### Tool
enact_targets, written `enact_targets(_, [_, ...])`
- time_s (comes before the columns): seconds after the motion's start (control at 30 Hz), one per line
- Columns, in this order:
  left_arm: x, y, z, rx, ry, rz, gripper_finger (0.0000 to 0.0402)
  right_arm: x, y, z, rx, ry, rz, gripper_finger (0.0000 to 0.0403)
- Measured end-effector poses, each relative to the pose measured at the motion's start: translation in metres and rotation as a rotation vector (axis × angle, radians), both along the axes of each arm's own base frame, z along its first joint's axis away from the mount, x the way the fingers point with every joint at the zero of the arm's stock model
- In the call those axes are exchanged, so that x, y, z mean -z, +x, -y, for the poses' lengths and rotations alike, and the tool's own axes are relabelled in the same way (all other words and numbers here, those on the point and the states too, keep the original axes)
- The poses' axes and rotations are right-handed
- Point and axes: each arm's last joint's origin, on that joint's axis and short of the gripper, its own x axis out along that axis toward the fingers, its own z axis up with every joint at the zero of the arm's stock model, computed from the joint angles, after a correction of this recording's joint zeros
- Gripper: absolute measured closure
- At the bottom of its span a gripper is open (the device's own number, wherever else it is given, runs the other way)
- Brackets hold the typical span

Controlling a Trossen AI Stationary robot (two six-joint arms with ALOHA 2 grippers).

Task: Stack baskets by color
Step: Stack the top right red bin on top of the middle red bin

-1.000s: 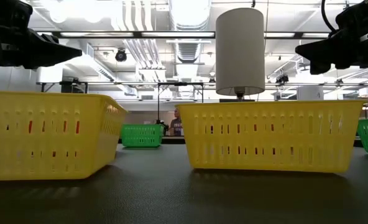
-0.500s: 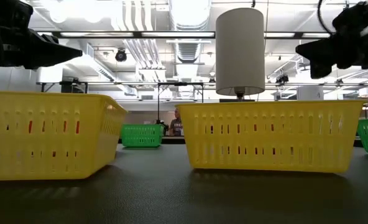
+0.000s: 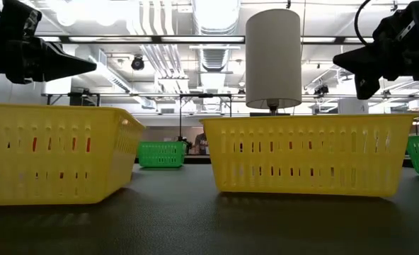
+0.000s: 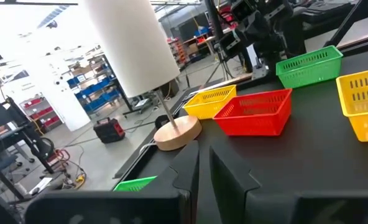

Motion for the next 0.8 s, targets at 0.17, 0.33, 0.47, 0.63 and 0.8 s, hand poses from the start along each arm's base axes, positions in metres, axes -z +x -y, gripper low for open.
enact_targets(0.17, [-0.002,0.000,0.000,0.001,-0.011,0.022,0.0379,-0.001,0.000,0.000,0.000,0.008,0.015,0.0394])
enact_targets(0.33, [-0.011,0.000,0.000,0.002,-0.053,0.111,0.0379,-0.012,-0.001,-0.001,-0.015,0.014,0.125,0.0394])
enact_targets(0.47, [-0.019,-0.001,-0.001,0.002,-0.096,0.205,0.0379,-0.021,0.000,-0.004,-0.028,-0.068,0.208,0.0394])
enact_targets(0.63, [-0.028,-0.003,-0.001,0.002,-0.136,0.291,0.0379,-0.029,0.007,-0.004,-0.023,-0.126,0.277,0.0394])
enact_targets(0.8, [-0.034,-0.005,-0.002,0.004,-0.170,0.365,0.0379,-0.031,0.029,-0.002,0.004,-0.158,0.169,0.0394])
